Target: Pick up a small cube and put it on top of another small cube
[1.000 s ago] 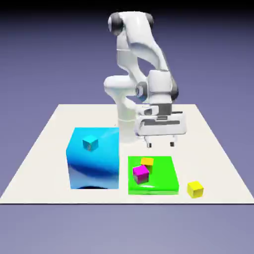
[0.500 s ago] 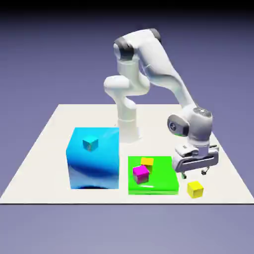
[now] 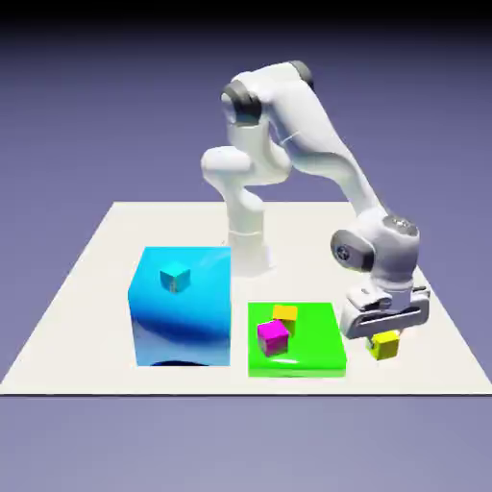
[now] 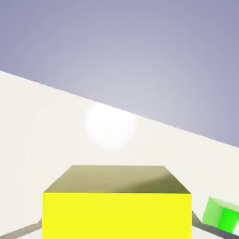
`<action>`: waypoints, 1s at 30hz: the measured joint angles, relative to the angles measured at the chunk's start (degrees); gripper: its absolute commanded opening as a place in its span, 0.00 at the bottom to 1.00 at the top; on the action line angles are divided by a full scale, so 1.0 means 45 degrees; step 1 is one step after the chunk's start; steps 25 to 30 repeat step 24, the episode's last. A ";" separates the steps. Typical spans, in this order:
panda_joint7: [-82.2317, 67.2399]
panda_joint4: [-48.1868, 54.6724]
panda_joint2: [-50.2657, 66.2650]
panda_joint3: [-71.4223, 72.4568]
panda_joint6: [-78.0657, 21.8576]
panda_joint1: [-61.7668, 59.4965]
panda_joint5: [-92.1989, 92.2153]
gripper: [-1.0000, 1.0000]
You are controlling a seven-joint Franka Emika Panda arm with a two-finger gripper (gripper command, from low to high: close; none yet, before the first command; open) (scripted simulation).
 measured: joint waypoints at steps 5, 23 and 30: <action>0.1950 -0.1405 -0.2197 0.0751 -0.0398 -0.2307 0.1786 0.00; 0.7580 -0.4373 -0.3799 0.1005 0.1165 -0.5759 0.2403 1.00; 0.7580 -0.4373 -0.3799 0.1005 0.1165 -0.5759 0.2403 1.00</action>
